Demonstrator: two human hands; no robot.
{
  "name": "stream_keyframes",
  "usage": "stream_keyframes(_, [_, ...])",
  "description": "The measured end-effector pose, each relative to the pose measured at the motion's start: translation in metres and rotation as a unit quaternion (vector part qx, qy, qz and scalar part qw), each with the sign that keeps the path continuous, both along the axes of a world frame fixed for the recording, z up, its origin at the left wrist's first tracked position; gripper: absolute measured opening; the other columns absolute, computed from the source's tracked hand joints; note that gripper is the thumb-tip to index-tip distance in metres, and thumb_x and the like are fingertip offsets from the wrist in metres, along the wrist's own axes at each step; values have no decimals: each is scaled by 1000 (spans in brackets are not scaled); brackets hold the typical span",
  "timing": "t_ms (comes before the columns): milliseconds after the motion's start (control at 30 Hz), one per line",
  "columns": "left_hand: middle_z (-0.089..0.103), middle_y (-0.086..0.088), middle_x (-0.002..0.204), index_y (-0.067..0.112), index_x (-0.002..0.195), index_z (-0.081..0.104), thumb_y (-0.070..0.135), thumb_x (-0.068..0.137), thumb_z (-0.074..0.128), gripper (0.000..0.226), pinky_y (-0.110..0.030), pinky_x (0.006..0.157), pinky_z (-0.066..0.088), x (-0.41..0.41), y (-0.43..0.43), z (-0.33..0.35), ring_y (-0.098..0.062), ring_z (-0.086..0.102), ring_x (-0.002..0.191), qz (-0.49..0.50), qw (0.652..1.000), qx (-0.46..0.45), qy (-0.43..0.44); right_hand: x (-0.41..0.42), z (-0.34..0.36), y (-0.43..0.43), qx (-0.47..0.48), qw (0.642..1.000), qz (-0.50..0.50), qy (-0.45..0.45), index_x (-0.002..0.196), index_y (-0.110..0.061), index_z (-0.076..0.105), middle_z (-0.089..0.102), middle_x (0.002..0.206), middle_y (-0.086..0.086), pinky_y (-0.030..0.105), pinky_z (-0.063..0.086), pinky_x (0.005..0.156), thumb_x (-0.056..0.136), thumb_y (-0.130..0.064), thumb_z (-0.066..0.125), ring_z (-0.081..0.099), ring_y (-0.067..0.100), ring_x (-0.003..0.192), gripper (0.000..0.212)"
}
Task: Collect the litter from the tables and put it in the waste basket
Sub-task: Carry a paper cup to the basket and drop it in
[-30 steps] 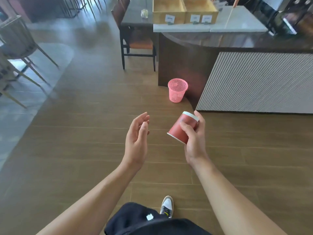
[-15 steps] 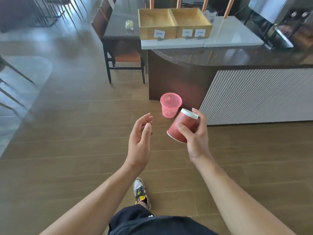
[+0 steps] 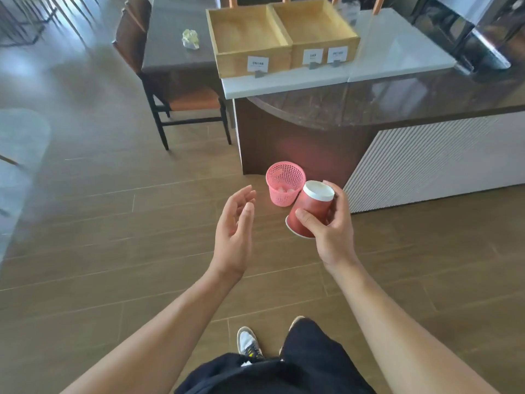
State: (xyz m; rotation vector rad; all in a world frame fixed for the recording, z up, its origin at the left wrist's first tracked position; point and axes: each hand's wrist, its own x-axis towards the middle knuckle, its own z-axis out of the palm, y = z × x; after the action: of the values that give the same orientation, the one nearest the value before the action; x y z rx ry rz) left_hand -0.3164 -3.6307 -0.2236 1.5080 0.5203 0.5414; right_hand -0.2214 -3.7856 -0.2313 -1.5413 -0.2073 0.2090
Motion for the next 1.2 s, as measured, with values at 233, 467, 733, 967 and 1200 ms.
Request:
stream_keyframes(233, [69, 6, 133, 33, 132, 62, 36, 102, 48, 33, -53, 113, 49, 82, 31, -23, -9, 63, 129, 0, 999, -8, 33, 77, -23, 29, -37, 999, -1, 6, 128, -46, 55, 64, 119, -34, 13, 50, 91, 73, -22, 86, 64, -3, 111, 68])
stream_keyframes(467, [69, 12, 133, 45, 128, 63, 48, 97, 51, 33, -52, 113, 50, 173, 62, -50, -5, 61, 131, 6, 997, -10, 74, 172, -62, 63, -55, 997, 24, 38, 138, -33, 55, 63, 136, -9, 18, 50, 97, 73, -22, 86, 62, 6, 121, 73])
stream_keyframes(733, [69, 13, 132, 45, 129, 62, 39, 101, 50, 31, -51, 110, 52, 277, 95, -106, -5, 62, 129, 14, 994, -13, 109, 268, -126, 110, -66, 995, 15, 78, 141, -31, 53, 61, 137, -9, 24, 53, 101, 73, -23, 84, 60, 11, 126, 75])
stream_keyframes(967, [69, 10, 134, 44, 128, 62, 56, 93, 50, 39, -51, 111, 51, 332, 118, -191, -6, 62, 129, -14, 991, -24, 129, 320, -216, 133, -89, 989, -29, 114, 134, -42, 54, 61, 133, -15, 11, 50, 90, 76, -19, 87, 60, 0, 118, 71])
stream_keyframes(1200, [71, 19, 129, 44, 128, 64, 58, 93, 52, 39, -49, 111, 52, 354, 144, -295, -5, 63, 128, -45, 987, -35, 149, 355, -325, 141, -105, 971, -128, 175, 121, -41, 55, 64, 126, -6, 10, 52, 76, 62, -34, 84, 66, -6, 98, 67])
